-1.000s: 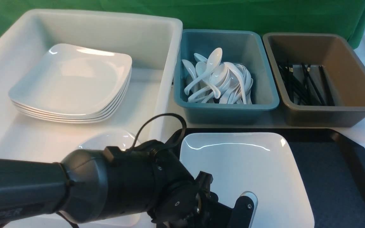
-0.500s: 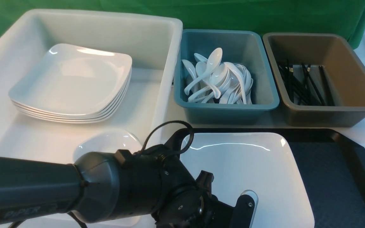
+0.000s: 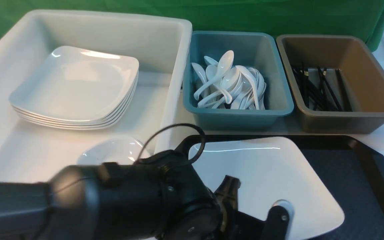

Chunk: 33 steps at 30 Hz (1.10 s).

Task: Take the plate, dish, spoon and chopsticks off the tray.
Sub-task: Use the left arm to grab a plate from the dinner plate, then use the left arm to put the plate into the large storage box on the left

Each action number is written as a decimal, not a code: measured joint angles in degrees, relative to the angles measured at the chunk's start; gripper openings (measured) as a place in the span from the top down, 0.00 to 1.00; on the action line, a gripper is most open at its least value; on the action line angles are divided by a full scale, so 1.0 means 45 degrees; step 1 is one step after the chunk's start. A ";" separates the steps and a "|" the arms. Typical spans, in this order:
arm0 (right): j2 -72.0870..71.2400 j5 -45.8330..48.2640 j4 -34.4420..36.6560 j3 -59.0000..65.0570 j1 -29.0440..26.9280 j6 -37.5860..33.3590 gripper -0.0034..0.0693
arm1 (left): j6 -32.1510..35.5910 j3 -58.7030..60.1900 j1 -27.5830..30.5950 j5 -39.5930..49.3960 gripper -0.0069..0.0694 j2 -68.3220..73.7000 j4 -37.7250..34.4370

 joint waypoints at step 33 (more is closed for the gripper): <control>0.0348 -0.3254 -0.1890 0.0000 0.0000 0.1566 0.92 | -0.5596 -0.1414 0.2958 0.1932 0.87 -0.6323 0.4058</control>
